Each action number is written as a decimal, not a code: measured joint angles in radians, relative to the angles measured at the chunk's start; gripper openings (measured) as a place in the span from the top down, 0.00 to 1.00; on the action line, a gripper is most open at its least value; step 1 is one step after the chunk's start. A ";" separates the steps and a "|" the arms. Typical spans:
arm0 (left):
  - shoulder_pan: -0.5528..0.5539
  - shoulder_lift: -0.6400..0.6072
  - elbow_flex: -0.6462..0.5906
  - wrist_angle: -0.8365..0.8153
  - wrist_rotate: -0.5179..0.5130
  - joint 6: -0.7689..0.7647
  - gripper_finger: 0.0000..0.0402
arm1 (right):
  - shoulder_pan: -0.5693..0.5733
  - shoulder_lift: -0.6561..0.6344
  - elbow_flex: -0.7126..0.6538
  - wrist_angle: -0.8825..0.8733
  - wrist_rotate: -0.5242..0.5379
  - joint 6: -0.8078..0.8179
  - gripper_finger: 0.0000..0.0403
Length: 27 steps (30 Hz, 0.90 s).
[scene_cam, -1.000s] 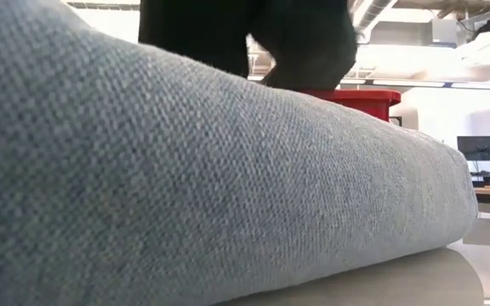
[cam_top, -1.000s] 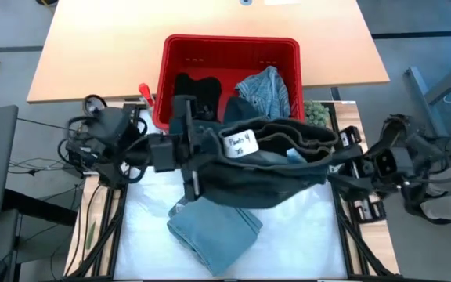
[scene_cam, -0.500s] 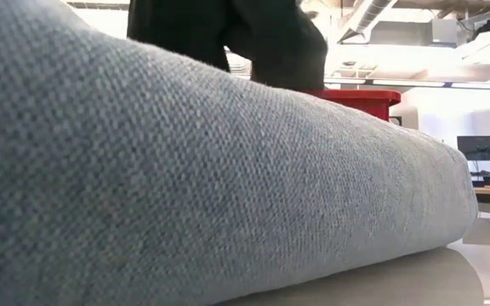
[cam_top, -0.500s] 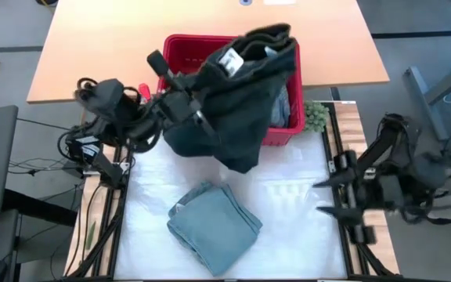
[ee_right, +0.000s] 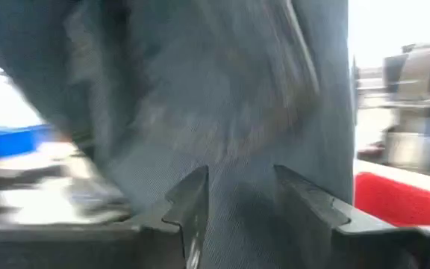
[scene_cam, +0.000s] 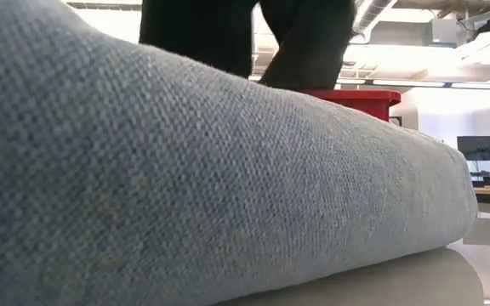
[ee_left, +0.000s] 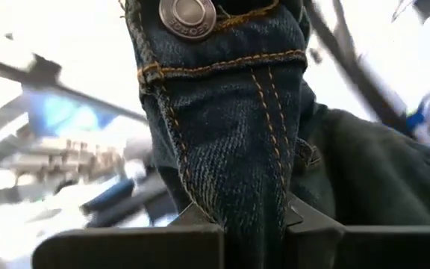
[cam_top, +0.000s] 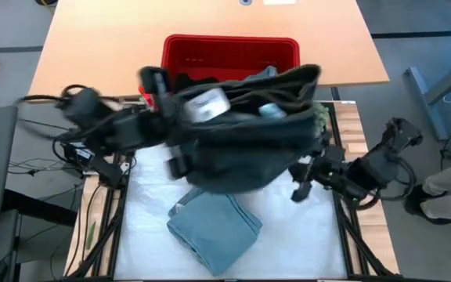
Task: Fold Laundry from Bin
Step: Fold the dark blue pants
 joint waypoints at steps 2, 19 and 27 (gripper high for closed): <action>-0.037 -0.011 0.002 0.031 0.016 0.038 0.98 | -0.009 -0.008 -0.039 -0.014 -0.129 0.092 0.60; -0.339 0.024 -0.002 0.055 0.278 0.350 0.98 | -0.155 0.273 0.042 0.409 -0.805 -0.078 0.81; -0.482 0.023 -0.002 0.113 0.391 0.522 0.98 | -0.169 0.380 0.372 0.327 -0.866 -0.325 0.84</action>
